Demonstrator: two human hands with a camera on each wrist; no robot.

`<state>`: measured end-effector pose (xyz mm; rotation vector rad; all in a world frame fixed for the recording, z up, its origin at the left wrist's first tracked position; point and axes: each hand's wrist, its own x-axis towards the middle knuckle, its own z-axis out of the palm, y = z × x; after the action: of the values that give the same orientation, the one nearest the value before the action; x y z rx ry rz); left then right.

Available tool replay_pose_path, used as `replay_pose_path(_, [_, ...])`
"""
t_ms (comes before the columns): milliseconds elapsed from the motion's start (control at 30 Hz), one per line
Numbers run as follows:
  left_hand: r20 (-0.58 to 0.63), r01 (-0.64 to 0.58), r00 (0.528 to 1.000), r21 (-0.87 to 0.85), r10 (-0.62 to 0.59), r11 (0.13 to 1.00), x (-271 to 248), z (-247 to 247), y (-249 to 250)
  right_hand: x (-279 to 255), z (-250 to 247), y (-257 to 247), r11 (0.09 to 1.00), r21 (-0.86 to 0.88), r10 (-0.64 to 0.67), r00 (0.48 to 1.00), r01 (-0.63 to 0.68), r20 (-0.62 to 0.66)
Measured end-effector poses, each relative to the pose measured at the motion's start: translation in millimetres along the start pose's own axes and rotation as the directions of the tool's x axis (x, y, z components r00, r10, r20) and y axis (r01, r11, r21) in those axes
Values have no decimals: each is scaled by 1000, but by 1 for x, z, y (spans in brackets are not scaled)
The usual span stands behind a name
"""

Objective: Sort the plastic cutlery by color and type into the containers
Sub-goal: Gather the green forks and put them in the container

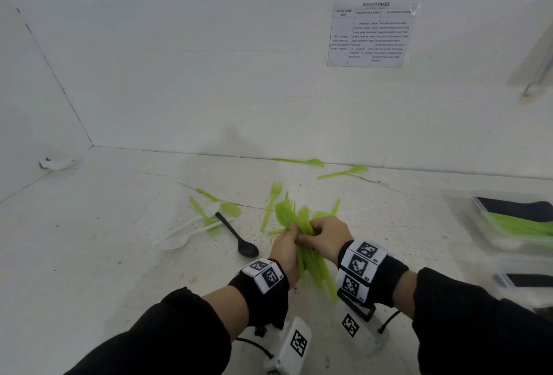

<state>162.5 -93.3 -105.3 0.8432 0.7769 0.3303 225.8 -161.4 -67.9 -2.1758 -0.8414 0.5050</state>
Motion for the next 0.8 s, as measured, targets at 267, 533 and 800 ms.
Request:
replay_pose_path(267, [-15,-74,997,-141,72,987,-1,1,0,-1,4,6,998,57,-27,999,29,-43])
replay_pose_path(533, [10,-78,997,-162,80,984,-5,0,1,0,-1,6,996,80,-20,999,23,-45])
replay_pose_path(800, [-19,-30,999,-204,26,979,-4,1,4,-6,3,5,998,34,-54,998,54,-10])
